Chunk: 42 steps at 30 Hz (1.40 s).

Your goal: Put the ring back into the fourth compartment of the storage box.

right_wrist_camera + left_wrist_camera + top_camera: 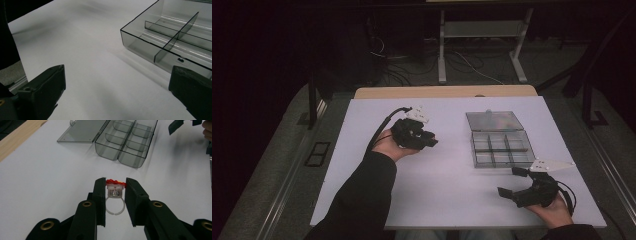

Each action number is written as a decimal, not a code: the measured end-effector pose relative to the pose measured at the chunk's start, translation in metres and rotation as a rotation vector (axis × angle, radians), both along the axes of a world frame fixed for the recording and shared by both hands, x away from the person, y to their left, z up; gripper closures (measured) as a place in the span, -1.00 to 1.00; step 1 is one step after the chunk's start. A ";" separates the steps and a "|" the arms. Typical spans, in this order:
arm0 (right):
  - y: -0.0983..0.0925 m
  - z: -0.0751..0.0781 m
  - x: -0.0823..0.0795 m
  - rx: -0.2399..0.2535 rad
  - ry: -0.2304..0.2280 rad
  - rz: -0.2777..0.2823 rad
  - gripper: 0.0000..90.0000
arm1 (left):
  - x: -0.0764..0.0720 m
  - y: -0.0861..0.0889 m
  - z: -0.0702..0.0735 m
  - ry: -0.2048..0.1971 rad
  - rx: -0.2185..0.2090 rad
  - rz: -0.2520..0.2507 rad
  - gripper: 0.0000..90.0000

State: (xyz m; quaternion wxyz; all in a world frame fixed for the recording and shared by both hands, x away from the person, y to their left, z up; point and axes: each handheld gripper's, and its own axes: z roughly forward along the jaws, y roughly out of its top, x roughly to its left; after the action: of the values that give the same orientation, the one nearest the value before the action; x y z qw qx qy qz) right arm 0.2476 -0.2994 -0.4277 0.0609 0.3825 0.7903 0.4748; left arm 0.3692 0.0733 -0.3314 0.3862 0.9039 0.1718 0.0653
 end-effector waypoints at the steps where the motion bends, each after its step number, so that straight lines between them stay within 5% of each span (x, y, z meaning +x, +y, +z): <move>1: 0.000 0.000 0.000 0.001 0.000 0.001 -0.99 | 0.001 -0.002 0.001 0.000 0.000 0.002 0.55; 16: 0.000 0.000 0.000 0.002 0.000 0.004 -0.99 | 0.017 -0.034 0.006 -0.017 -0.011 -0.037 0.55; 25: 0.000 -0.001 0.000 0.001 0.000 0.008 -0.99 | 0.027 -0.055 0.006 -0.004 -0.059 -0.047 0.55; 42: 0.001 0.000 0.000 -0.001 -0.002 0.015 -0.99 | 0.042 -0.093 -0.014 0.040 -0.133 -0.045 0.55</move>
State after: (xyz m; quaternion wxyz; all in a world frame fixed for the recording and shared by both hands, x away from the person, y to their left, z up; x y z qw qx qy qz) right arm 0.2481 -0.2988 -0.4280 0.0583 0.3760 0.7932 0.4755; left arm 0.4111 -0.0194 -0.3454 0.4435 0.8809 0.1632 0.0269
